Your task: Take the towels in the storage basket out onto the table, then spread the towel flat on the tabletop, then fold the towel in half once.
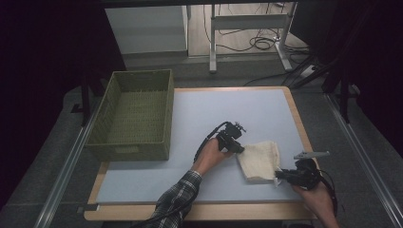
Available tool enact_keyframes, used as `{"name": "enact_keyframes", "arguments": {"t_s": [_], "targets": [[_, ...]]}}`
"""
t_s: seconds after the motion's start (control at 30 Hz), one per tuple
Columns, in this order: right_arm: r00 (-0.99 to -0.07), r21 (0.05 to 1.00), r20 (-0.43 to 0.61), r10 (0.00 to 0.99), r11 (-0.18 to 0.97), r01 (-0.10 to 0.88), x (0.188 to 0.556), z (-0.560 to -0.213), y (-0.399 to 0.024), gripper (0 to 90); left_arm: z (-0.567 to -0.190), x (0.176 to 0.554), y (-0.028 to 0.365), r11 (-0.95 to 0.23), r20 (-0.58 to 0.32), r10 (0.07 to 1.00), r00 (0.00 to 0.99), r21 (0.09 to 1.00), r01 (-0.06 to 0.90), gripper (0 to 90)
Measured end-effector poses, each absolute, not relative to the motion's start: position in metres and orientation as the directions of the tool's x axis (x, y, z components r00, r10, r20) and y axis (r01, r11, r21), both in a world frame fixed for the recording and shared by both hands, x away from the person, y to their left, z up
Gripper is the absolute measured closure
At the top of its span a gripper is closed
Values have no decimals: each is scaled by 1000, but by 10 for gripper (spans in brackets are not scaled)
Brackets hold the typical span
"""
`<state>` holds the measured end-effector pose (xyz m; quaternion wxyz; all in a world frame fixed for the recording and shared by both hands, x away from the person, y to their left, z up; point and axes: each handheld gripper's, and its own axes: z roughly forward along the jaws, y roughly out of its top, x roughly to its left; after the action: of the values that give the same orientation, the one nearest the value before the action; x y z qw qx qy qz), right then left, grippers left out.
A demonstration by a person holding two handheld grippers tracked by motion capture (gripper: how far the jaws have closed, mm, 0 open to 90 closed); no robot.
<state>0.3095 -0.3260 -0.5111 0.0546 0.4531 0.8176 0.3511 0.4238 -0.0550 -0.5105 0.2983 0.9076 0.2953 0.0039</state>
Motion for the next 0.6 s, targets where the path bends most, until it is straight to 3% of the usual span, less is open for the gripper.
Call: {"name": "enact_keyframes", "arguments": {"t_s": [0.2,0.6], "targets": [[-595,637,233,770,341,691,308,-505,-324,803,-507,421,-57,-664,-135,528,838,550,507,826],[-636,668,245,731,348,658,306,-490,-311,803,-493,417,-34,-660,-105,537,837,565,495,830]]}}
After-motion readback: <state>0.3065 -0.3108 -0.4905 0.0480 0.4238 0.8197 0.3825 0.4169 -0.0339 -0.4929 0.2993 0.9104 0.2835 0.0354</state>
